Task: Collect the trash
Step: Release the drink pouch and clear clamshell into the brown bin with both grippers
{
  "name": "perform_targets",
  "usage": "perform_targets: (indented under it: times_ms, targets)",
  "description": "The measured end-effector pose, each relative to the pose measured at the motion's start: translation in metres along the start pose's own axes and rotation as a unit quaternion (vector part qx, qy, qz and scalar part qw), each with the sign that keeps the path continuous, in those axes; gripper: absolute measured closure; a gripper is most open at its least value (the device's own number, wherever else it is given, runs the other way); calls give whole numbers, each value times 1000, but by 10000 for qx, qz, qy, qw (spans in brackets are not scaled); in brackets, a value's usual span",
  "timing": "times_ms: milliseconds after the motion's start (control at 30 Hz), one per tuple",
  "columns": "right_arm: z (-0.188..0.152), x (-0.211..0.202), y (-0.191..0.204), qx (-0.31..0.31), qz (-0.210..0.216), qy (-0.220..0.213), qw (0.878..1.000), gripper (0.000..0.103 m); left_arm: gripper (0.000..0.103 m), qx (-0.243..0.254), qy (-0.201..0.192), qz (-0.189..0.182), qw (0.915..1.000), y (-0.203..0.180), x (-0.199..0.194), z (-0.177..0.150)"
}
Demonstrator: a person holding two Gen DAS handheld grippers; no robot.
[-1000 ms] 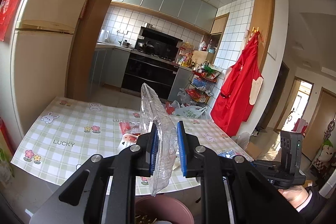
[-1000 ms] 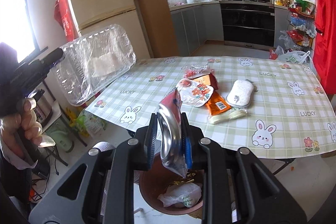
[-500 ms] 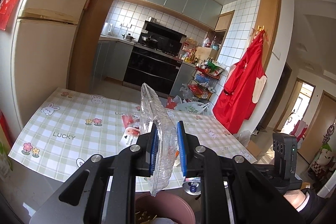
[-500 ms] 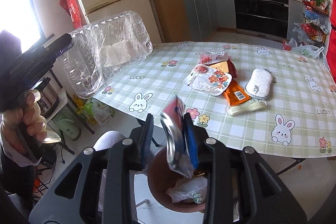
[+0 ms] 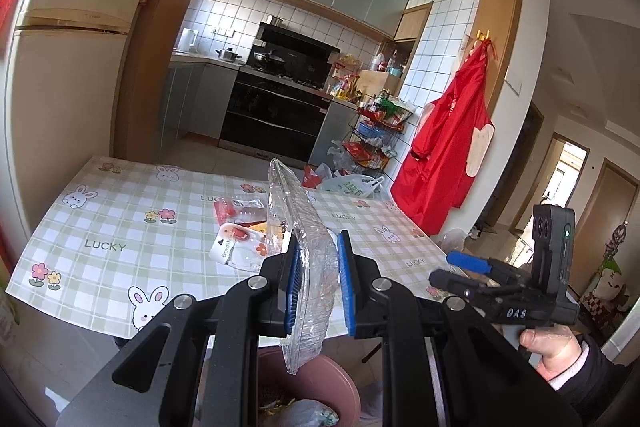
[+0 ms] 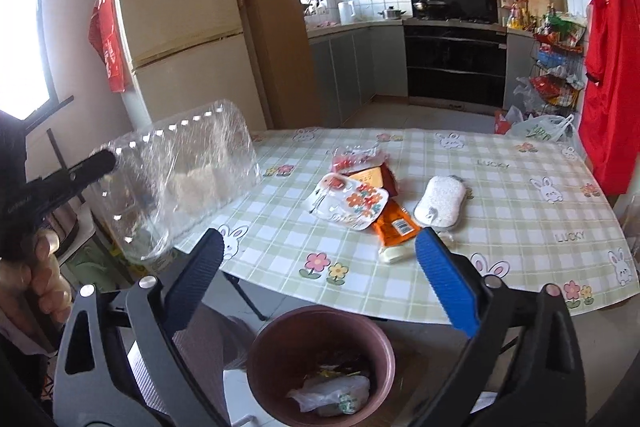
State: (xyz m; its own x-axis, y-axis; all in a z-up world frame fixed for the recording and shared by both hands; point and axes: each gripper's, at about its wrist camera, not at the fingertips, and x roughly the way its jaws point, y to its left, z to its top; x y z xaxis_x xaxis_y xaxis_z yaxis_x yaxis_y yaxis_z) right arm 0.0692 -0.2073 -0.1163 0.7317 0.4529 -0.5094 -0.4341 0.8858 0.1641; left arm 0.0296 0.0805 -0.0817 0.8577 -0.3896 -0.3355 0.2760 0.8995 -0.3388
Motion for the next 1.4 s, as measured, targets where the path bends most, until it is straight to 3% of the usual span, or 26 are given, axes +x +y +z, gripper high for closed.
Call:
perform_targets:
  times_ms: [267,867,900,1000,1100,1400]
  targets:
    - [12,-28,-23,245,-255,-355,9987,6,86,103,238,-497,9984,-27,-3,-7]
    - [1,-27,-39,508,-233,-268,9981,6,85,234,938,-806,9921,-51,29,-36]
    - [1,-26,-39,515,-223,-257,9981,6,82,263,966,-840,9914,-52,32,-37]
    - [-1,-23,-41,527,-205,-220,9982,6,48,297,995,-873,9908,-53,36,-41]
    - [-3,-21,-41,547,-183,-184,9982,6,44,319,1035,-833,9906,-52,37,-42]
    - [-5,-19,-42,568,-170,-152,9981,6,15,219,715,-323,9967,-36,25,-30]
